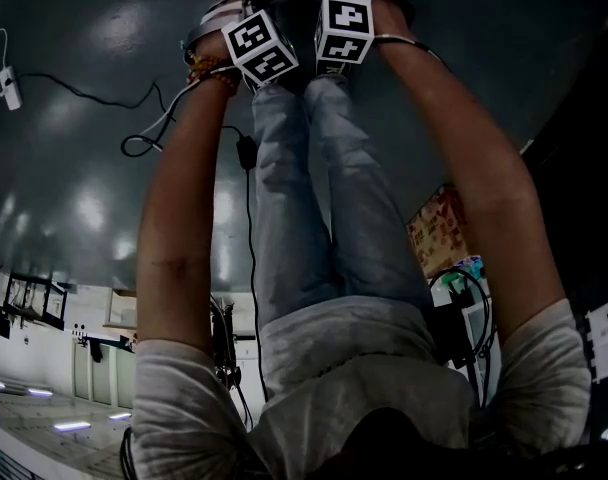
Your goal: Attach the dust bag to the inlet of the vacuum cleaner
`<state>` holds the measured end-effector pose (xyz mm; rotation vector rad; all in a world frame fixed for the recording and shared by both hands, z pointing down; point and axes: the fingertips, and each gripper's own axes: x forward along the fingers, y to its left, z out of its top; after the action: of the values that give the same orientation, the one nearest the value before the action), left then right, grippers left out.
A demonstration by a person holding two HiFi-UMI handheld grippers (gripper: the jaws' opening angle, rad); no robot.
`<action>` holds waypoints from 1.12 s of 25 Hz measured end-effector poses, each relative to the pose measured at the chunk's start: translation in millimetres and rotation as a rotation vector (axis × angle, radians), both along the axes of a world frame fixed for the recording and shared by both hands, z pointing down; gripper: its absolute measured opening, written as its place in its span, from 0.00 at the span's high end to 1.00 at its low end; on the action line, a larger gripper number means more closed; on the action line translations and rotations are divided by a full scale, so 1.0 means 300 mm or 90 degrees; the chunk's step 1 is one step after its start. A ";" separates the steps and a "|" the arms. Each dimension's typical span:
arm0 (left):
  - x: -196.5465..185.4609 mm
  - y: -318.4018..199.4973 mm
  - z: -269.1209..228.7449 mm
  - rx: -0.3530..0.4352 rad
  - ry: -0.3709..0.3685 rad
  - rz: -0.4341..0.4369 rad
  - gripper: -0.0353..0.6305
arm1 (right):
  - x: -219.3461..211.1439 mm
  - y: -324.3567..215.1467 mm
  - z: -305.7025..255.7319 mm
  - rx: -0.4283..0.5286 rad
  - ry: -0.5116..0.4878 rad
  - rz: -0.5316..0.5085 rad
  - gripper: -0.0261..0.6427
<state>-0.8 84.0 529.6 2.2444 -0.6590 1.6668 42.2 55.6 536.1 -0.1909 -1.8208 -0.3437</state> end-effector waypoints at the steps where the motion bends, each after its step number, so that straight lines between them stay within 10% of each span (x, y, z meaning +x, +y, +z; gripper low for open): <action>1: 0.011 -0.007 -0.011 0.002 -0.007 0.015 0.93 | 0.014 0.002 0.013 -0.008 0.003 0.011 0.91; 28: -0.001 -0.027 0.065 -0.054 -0.015 -0.015 0.92 | 0.002 -0.002 -0.019 -0.008 0.012 0.014 0.91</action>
<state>-1.2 75.9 549.0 2.1533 -0.6051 1.6805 42.7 55.1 530.5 -0.1813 -1.8048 -0.3142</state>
